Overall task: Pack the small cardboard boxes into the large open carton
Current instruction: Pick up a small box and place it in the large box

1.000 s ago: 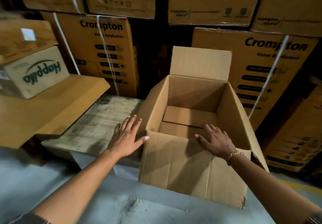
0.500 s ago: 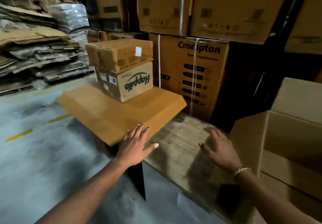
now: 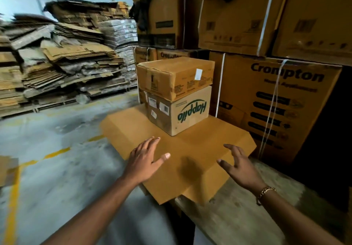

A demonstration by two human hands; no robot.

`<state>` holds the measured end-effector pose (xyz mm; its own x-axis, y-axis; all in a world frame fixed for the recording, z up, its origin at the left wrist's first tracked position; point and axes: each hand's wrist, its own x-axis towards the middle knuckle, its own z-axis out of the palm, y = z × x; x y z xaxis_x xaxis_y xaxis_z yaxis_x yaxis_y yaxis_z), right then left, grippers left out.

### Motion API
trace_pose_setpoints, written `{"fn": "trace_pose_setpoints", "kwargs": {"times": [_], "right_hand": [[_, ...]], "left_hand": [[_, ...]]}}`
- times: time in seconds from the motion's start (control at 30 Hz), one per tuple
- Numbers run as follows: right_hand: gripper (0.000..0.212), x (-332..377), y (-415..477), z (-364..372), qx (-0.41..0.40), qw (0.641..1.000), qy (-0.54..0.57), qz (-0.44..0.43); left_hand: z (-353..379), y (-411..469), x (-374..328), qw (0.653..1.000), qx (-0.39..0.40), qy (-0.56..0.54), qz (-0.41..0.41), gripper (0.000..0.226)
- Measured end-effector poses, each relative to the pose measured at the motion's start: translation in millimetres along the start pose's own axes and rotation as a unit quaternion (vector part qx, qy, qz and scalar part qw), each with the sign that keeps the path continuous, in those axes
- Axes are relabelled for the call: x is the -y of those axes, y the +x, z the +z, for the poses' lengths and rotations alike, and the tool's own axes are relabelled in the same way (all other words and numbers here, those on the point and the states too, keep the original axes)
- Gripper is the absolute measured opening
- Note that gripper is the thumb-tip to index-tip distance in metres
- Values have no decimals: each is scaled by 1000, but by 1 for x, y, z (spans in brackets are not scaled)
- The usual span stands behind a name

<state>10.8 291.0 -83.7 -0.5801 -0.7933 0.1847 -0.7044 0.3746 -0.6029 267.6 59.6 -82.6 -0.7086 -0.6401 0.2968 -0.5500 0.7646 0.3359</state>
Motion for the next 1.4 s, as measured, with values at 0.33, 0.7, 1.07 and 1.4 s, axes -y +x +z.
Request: {"fn": "trace_pose_setpoints", "kwargs": {"times": [0.33,0.7,1.07,1.4], "right_hand": [[86,58,208,22,16,980,193,51],[95,132,368,51,46,913,373,160],[98,180,464,86,-64,859,445,243],[56,190,467,91,-120,834,455,287]], "left_hand": [[-26,169,83,997,-24,-18,-72,79],[-67,353,174,984,-40,-141,-104,79],[-78,568,253,912,-25,-390,-125,80],[-58,606,245,832,43,-530,-161,71]]}}
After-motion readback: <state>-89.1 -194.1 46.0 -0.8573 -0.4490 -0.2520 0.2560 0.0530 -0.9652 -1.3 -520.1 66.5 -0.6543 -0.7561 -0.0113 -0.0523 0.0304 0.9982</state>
